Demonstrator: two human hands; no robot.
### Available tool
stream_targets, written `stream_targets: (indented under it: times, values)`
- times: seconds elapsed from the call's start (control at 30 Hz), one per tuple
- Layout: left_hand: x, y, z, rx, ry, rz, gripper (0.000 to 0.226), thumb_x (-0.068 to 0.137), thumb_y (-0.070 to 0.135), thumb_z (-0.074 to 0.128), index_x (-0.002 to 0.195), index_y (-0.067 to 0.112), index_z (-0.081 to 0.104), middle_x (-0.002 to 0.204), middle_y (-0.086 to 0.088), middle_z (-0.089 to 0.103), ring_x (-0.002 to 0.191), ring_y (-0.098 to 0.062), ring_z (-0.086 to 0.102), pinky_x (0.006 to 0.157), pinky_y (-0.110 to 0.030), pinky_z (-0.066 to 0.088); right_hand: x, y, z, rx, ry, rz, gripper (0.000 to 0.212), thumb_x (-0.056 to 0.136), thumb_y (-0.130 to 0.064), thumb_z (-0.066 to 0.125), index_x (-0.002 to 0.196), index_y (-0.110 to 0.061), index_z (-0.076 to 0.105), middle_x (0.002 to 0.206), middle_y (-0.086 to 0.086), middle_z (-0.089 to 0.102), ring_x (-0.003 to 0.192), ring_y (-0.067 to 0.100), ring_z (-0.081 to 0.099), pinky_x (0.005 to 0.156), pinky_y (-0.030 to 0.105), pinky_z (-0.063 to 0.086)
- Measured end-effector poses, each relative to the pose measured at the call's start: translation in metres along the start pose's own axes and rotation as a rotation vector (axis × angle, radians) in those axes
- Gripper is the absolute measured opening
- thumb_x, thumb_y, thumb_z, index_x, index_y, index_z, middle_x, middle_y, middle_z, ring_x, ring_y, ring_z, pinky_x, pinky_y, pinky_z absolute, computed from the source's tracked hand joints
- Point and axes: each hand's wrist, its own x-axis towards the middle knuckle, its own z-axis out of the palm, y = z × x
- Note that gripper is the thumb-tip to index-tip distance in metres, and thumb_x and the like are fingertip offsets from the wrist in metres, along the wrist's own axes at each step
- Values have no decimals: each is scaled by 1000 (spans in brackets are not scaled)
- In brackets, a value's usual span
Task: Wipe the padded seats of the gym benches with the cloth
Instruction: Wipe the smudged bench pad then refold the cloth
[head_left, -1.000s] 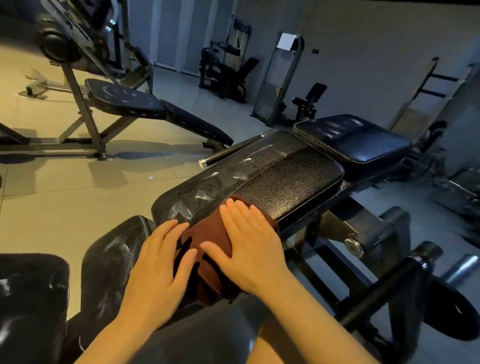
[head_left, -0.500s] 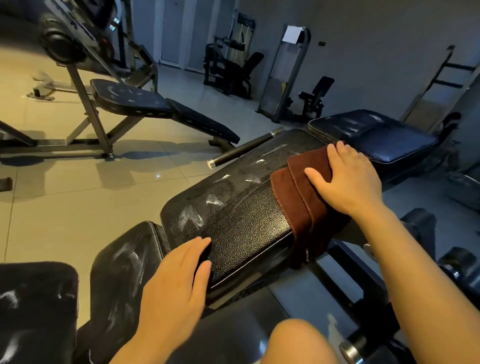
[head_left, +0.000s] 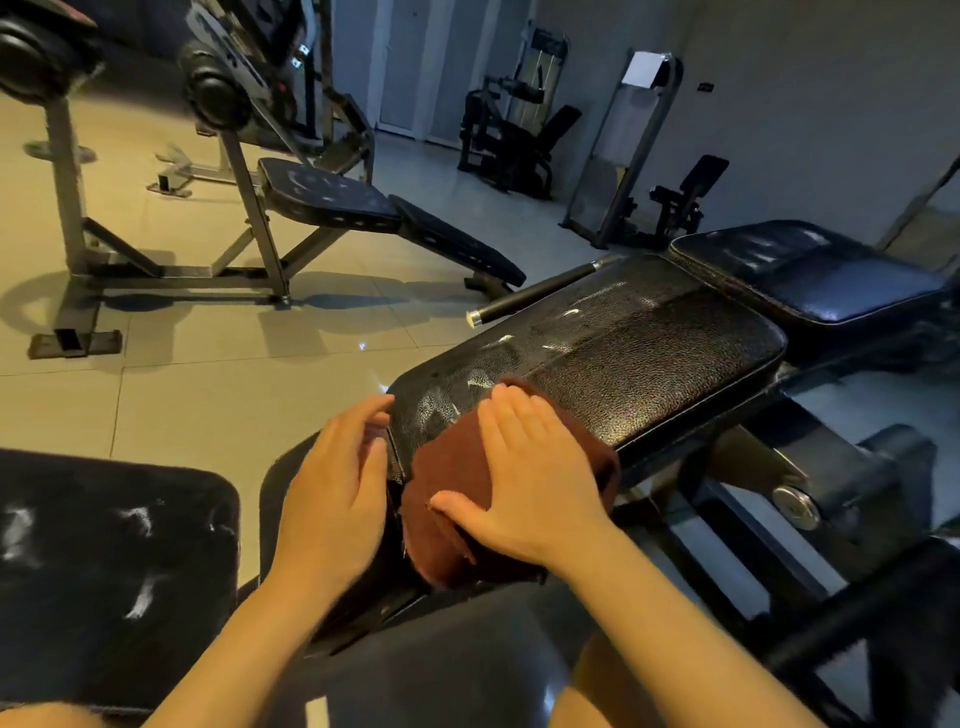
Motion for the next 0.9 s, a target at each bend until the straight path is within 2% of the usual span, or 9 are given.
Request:
stream_targets:
  times: [0.27,0.37,0.43,0.53,0.6,0.67,0.73,0.83,0.9]
  values:
    - [-6,2,-25,-51,38,-55,34,101,13,43,123,39,45,110,18,53,98,22,46,80,-9,36,-17,-52,17,90,-7,-270,63,78,-36,31,120,-5,67,126,14,64,119,28,59,105,41,43]
    - [-7,10,-29,-102,36,-116,34,101,13,42,120,40,45,105,27,51,94,21,47,79,-10,37,-25,-55,22,133,-18,-368,57,76,-30,34,115,-9,70,122,7,67,116,23,61,106,34,41]
    - [-10,17,-33,-133,9,-148,33,101,12,42,119,39,46,105,25,52,96,16,48,79,-10,38,-30,-55,21,243,-46,-367,51,79,-27,37,115,-9,69,120,7,68,116,23,60,109,35,36]
    - [-17,26,-47,-137,-60,-130,30,101,14,44,118,38,48,107,18,55,99,9,50,81,-11,39,-50,-59,6,524,-93,-196,40,90,-21,41,122,-13,65,125,4,64,121,22,53,112,36,35]
    - [-24,25,-60,-87,-154,-130,24,101,19,46,118,35,50,108,17,55,99,5,52,81,-15,40,-75,-63,-8,717,-132,-50,34,97,-14,47,127,-21,62,127,-2,62,119,12,51,103,21,35]
    - [-31,16,-70,49,-327,-174,18,100,28,48,117,32,54,108,16,57,102,-4,54,86,-24,41,-103,-69,-17,922,-155,76,38,101,-11,46,127,-35,59,123,-8,65,112,4,55,94,15,41]
    - [-42,8,-77,73,-537,-318,19,100,39,45,110,27,57,102,11,62,99,-15,59,82,-29,44,-122,-79,-23,1111,-120,210,38,103,-13,44,125,-41,57,117,-10,67,107,0,60,91,18,47]
    - [-65,20,-88,-170,-813,-590,42,103,45,34,110,13,60,80,0,61,74,-21,56,60,-25,42,-140,-102,-32,1243,-63,387,31,103,-16,45,124,-35,58,115,-9,67,103,-2,62,87,15,48]
    - [-79,31,-102,-258,-902,-683,51,103,50,30,111,13,63,81,-4,65,73,-19,59,63,-25,47,-151,-124,-44,1240,-36,405,31,103,-17,44,118,-40,59,108,-14,68,99,-3,62,84,12,47]
